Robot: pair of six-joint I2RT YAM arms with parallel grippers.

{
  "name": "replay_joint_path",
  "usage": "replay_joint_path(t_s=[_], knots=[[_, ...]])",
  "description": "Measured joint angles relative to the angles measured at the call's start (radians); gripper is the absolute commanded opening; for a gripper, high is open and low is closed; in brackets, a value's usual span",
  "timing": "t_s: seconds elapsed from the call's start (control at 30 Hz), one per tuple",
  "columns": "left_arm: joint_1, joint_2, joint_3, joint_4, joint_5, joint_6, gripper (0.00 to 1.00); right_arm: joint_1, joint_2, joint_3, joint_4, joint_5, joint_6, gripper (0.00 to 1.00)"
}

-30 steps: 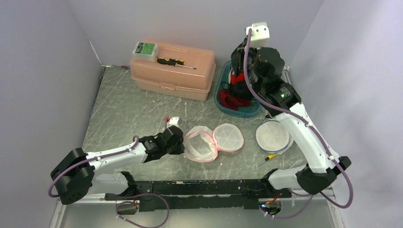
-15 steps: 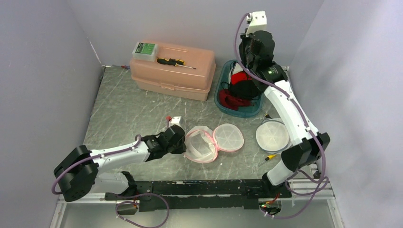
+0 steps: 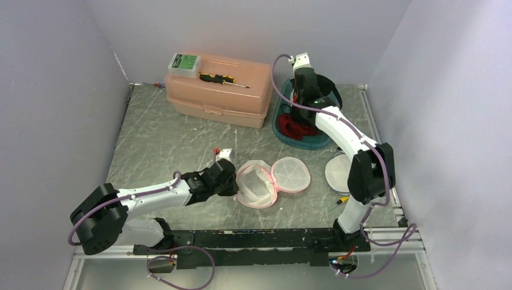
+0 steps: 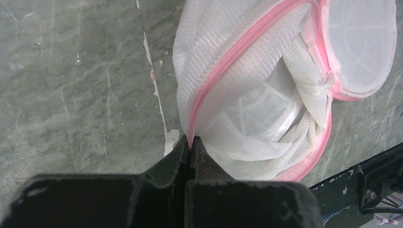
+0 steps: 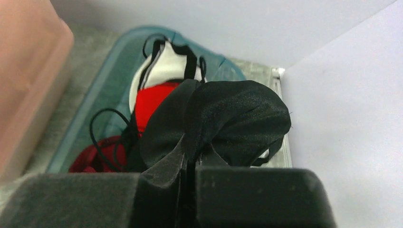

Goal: Unzip the laundry bag and remove the bra
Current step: Place the bra in the bin.

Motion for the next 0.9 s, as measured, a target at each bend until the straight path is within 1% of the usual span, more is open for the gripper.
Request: replay_joint_path(t_s=[0.23, 0.43, 0.47, 0.53, 0.63, 0.7, 0.87, 0.9], knots=[[0.0, -0.003, -0.03, 0.008, 0.007, -0.003, 0.03, 0.0, 0.126, -0.033, -0.016, 0.057, 0.015, 0.0], [0.0, -0.004, -0.037, 0.01, 0.007, -0.011, 0.03, 0.0, 0.175, -0.032, -0.04, 0.061, 0.043, 0.0], [0.0, -0.004, -0.039, 0.012, 0.007, -0.014, 0.03, 0.0, 0.18, -0.032, -0.044, 0.058, 0.052, 0.04], [0.0, -0.004, -0.04, 0.017, 0.008, -0.019, 0.03, 0.0, 0.187, -0.032, -0.051, 0.048, 0.067, 0.17], [0.0, -0.003, -0.04, 0.023, 0.008, -0.019, 0.03, 0.003, 0.191, -0.032, -0.064, 0.018, 0.096, 0.39], [0.0, -0.003, -0.04, 0.024, 0.01, -0.019, 0.03, 0.004, 0.191, -0.031, -0.076, -0.012, 0.113, 0.51], [0.0, 0.002, -0.04, 0.025, 0.016, -0.019, 0.03, 0.009, 0.191, -0.023, -0.107, -0.074, 0.154, 0.69], [0.0, 0.004, -0.04, 0.026, 0.018, -0.019, 0.03, 0.013, 0.19, -0.017, -0.121, -0.085, 0.163, 0.78]])
